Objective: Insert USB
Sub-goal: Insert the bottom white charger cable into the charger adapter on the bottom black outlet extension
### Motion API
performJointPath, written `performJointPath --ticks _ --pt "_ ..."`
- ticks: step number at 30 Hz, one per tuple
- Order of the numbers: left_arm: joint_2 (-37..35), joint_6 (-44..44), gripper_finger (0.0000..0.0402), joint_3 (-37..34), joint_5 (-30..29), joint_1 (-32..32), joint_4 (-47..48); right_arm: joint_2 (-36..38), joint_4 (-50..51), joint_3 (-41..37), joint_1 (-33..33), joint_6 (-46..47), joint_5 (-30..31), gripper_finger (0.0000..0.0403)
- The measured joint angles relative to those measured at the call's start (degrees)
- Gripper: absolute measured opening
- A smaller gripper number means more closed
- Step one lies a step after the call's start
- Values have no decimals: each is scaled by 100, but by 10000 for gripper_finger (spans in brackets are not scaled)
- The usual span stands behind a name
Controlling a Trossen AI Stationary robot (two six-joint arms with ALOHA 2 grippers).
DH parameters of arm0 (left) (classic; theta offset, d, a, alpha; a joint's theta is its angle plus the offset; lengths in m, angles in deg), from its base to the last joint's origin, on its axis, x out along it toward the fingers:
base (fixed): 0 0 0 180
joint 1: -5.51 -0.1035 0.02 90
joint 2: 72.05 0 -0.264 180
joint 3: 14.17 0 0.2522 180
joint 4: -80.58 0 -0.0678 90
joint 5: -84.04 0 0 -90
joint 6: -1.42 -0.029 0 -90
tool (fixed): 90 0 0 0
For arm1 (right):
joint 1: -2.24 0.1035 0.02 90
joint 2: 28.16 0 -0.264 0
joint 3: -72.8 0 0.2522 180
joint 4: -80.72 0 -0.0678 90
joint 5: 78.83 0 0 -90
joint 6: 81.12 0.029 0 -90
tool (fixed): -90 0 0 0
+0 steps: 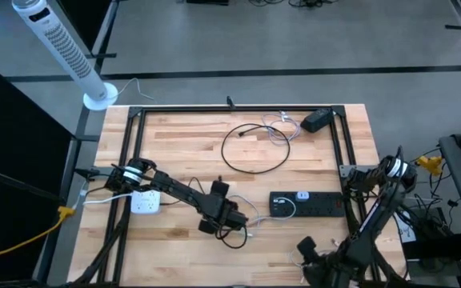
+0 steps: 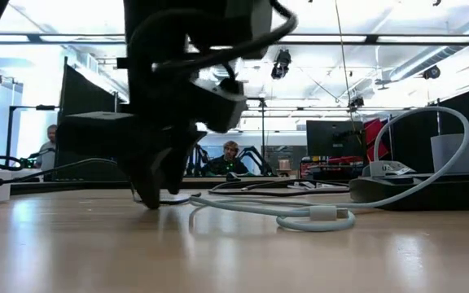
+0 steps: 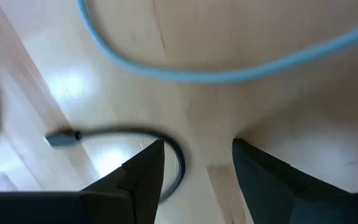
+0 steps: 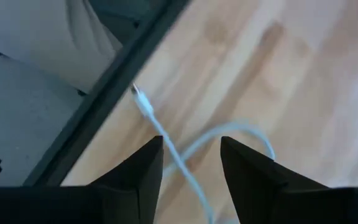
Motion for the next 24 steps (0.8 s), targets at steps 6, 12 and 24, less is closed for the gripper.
performJointPath --ticks 6,12,24 --pt "-110 207 192 -31 530 -7 334 -435 -184 -14 -25 -603 -300 133" --pt "-200 231 222 -33 1063 7 365 -675 -352 2 -10 -871 -431 113" --pt "-978 1115 209 -52 -696 474 406 -565 -226 -33 -116 -578 598 2"
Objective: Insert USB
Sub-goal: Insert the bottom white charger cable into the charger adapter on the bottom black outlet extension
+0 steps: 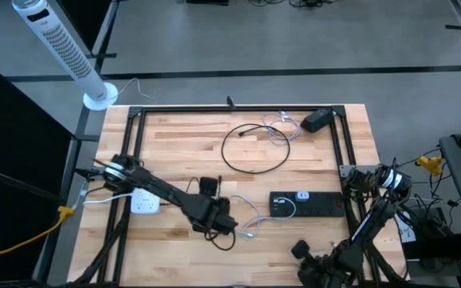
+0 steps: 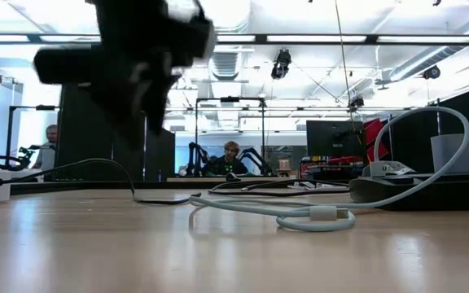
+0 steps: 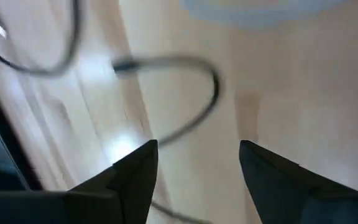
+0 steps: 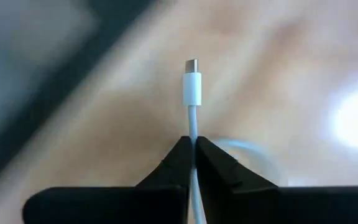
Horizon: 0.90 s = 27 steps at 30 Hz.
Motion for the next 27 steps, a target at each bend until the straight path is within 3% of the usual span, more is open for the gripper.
performJointPath --ticks 7,15,21,27 --pt "-482 -1408 193 -893 323 218 -4280 695 738 11 78 325 2672 1" --pt "-519 -2472 181 -1970 1550 24 -8453 825 1093 11 57 240 4066 0" --pt "-334 -2562 185 -2002 1751 2 -9118 825 1441 11 -5 559 4777 0" --pt "18 -2551 196 -1470 1574 -13 -9262 825 1430 -9 -213 645 4829 0"
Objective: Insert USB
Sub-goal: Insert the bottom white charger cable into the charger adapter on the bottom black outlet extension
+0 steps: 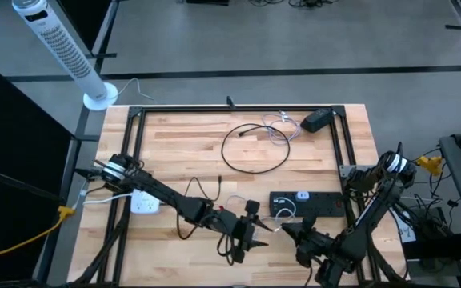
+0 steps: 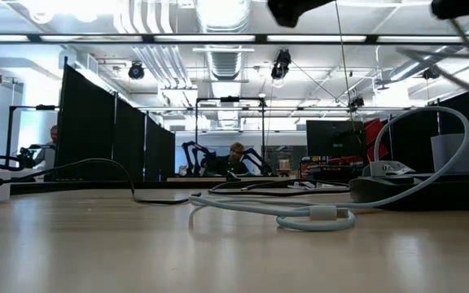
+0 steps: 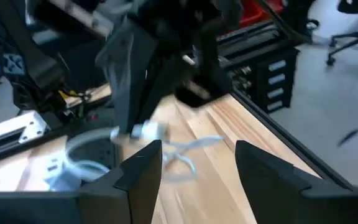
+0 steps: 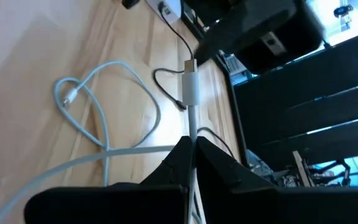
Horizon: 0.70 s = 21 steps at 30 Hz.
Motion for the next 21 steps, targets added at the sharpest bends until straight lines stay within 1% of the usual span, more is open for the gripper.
performJointPath --ticks 2,6,10,15,21 --pt "110 2 199 202 -229 -9 86 0 -9 -6 -30 12 -4 0" --pt "252 1 200 524 -918 -16 583 1 -32 -9 -36 10 -2 0" --pt "260 48 183 660 -1204 -22 792 2 -28 -9 -36 10 -2 0" --pt "260 279 128 718 -1206 -14 901 2 -30 -12 -36 8 -2 0" --pt "260 391 34 718 -1211 -15 1058 2 -31 -15 -36 39 -3 0"
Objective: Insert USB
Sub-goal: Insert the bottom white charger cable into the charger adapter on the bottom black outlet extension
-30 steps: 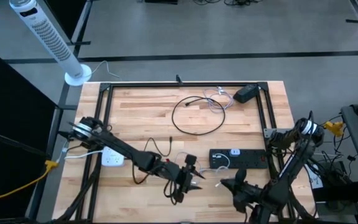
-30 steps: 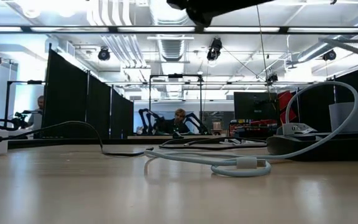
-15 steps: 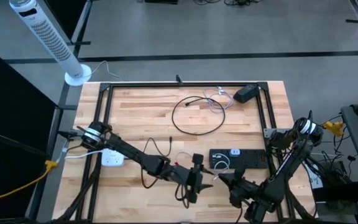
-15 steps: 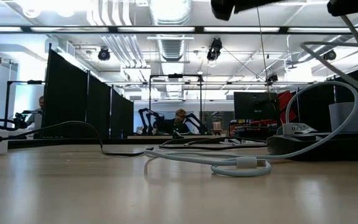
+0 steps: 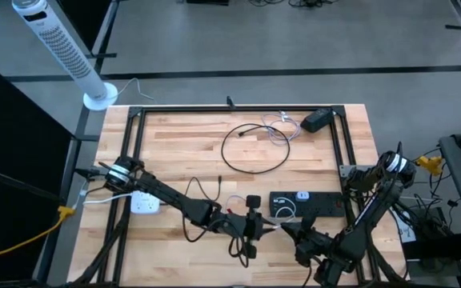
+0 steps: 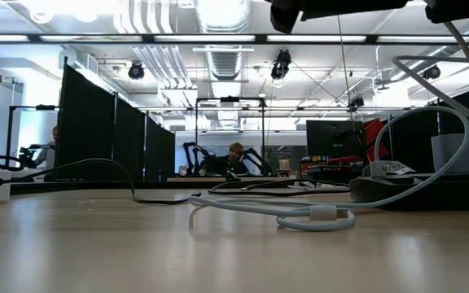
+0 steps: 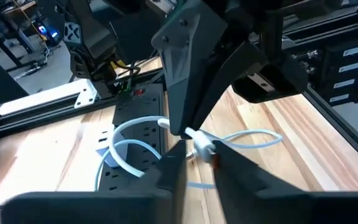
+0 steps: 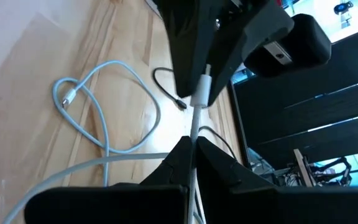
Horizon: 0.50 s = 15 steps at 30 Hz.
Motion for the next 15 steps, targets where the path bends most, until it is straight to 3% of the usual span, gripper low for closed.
performJointPath --ticks 2,9,12,15 --pt "0 -44 11 0 -17 6 1 0 -5 0 0 28 -8 0" --pt "0 -181 9 0 -228 29 123 0 -16 -7 -1 363 -52 4" --pt "0 -260 8 0 -486 54 214 26 -7 16 48 390 -57 34" --pt "0 -280 8 0 -582 60 300 196 12 103 260 333 -61 88"
